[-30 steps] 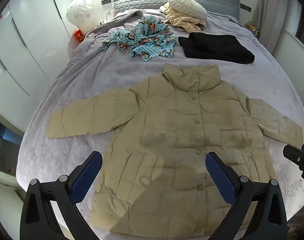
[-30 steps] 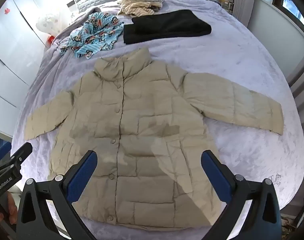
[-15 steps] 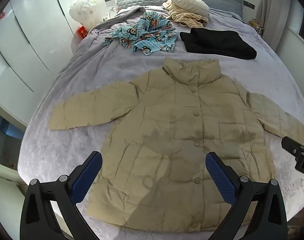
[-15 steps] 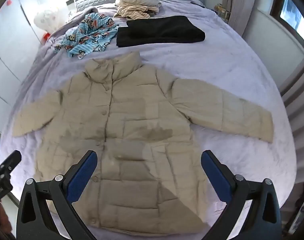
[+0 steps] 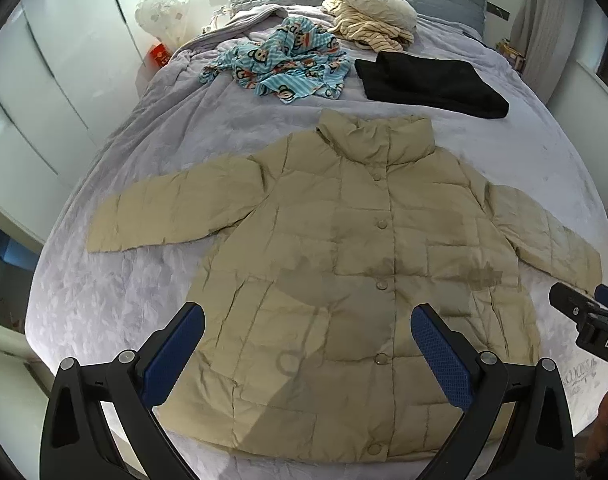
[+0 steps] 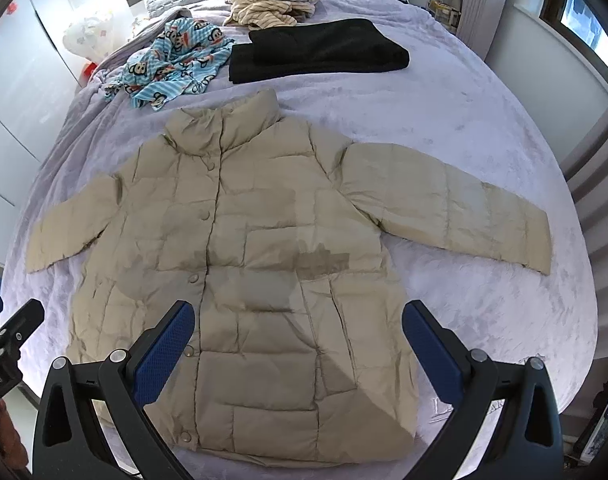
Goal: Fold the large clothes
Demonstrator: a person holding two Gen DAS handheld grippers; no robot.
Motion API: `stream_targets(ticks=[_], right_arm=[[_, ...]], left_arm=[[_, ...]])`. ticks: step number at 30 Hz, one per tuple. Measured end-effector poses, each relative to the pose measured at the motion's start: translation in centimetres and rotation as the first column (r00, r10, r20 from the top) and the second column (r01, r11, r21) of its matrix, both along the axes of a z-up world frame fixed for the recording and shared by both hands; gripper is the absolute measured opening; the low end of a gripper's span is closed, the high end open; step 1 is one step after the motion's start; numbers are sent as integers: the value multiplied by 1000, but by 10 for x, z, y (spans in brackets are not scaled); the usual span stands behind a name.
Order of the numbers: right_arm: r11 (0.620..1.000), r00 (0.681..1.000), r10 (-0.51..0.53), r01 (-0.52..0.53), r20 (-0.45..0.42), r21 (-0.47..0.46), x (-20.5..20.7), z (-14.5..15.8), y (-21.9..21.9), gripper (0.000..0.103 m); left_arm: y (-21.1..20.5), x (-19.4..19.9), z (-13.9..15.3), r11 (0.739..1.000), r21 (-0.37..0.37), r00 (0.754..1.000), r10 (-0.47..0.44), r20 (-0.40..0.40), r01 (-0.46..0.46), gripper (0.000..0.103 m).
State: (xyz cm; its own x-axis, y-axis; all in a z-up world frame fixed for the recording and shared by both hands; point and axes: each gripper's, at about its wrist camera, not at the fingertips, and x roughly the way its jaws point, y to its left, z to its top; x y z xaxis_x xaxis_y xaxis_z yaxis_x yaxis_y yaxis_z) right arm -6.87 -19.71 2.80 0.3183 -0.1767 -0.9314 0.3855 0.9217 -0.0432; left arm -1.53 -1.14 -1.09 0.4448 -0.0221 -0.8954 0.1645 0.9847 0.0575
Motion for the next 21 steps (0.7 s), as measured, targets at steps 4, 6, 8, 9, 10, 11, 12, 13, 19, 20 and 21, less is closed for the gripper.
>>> stream_targets(ticks=[4,6,8,9,10,11,12,13,19,20,21], right_arm=[[1000,1000,0,-1,-10,-7,1,-1,0,103],[1000,1000,2,-2,-11,-15,1,-2,0,103],[1000,1000,-1,1,-16,-20,1,-1,-1,103],[1000,1000,-4,4,-22,-19,2,-3,-2,103],[1000,1000,-5,5,-26,-16,3,-3,-2,103],[1000,1000,-4,4,-29,-15,3,-4,-2,103],[1000,1000,-2,1,-31,-16,3,-4,-1,103],[1000,1000,1,-1,-30,-18,3,-4,0,103],[1000,1000,-3,2,-31,-21,4,-2,-1,103],[1000,999,0,-1,-32,-22,4,-2,-1,103],[1000,999,-2,1,-33,-22,4,-2,-1,103]], left_arm=[[2,1,1,1000,-9,1000,18,4,-18,103],[1,2,1,1000,-12,1000,17,4,-17,103],[1,3,1,1000,-11,1000,18,2,-18,103],[2,3,1,1000,-13,1000,22,1,-22,103],[1,3,1,1000,-12,1000,28,0,-28,103],[1,3,1,999,-7,999,35,0,-35,103],[1,4,1,999,-3,999,37,-1,-37,103],[2,4,0,999,-1,999,36,-2,-36,103],[3,4,-2,1000,-9,1000,27,-4,-27,103],[3,5,-3,1000,-8,1000,26,-5,-26,103],[3,4,-3,1000,-10,1000,27,-5,-27,103]])
